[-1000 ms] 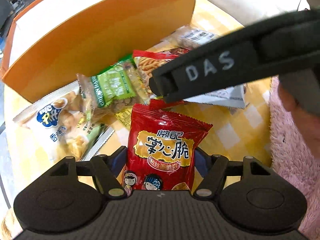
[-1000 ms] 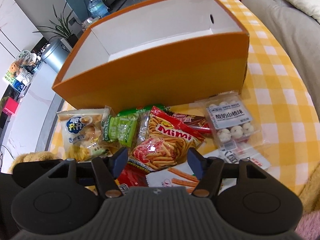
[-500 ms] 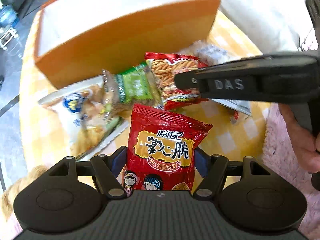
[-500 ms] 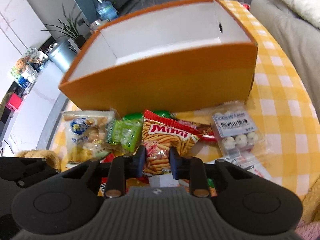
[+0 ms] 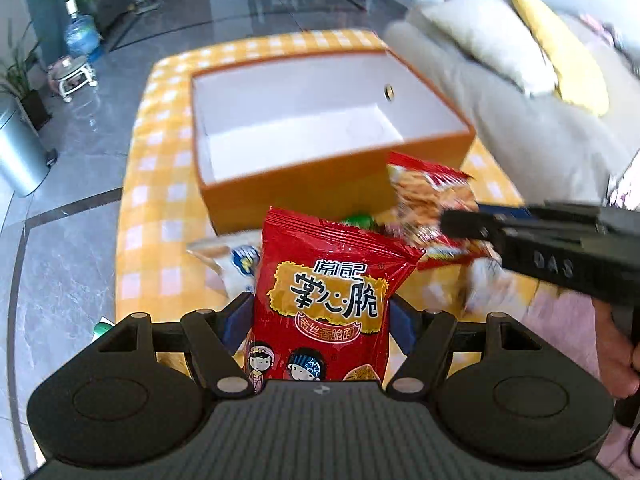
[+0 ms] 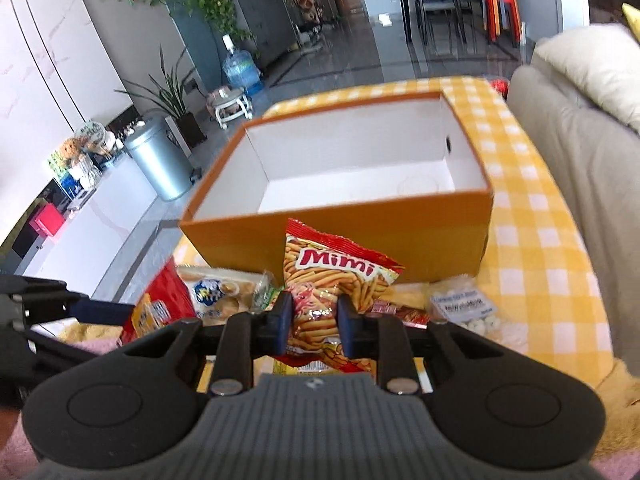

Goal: Organize snacks
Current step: 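Lift both bags over the orange box with both tools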

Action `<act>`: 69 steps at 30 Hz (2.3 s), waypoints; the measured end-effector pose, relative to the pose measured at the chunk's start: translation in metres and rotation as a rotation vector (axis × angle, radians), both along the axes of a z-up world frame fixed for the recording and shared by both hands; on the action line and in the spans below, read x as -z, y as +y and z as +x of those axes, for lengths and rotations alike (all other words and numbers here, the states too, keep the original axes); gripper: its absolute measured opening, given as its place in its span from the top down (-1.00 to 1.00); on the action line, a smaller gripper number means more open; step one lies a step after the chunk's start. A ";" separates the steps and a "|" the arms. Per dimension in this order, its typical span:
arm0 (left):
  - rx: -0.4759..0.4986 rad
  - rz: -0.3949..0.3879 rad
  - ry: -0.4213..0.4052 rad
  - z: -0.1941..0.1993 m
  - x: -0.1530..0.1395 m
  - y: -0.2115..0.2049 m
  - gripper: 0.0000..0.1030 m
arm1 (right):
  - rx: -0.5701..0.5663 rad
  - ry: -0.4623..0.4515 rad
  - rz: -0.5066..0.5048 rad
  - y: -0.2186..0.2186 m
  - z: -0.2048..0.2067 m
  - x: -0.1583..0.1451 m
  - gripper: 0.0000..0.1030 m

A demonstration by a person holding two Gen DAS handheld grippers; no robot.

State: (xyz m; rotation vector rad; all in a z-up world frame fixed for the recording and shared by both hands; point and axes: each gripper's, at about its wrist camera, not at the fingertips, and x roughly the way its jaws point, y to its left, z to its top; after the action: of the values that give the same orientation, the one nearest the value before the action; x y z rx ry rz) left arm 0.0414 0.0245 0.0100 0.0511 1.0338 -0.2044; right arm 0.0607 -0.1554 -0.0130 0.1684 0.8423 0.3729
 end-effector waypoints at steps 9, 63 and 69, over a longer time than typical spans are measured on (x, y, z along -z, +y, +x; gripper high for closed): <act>-0.055 -0.068 -0.099 0.013 -0.028 0.015 -0.56 | -0.011 -0.076 0.021 -0.010 -0.019 -0.035 0.61; 0.047 0.133 0.257 0.248 0.069 -0.024 -0.56 | -0.259 0.286 -0.164 0.045 0.213 0.046 0.63; 0.060 0.174 0.320 0.250 0.082 -0.027 -0.56 | -0.250 0.368 -0.156 0.046 0.219 0.065 0.62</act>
State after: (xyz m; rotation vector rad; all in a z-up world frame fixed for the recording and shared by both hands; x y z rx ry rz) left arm 0.2912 -0.0028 -0.0722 0.2123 1.3685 -0.1799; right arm 0.2794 -0.1094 -0.0775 -0.0166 1.2577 0.5168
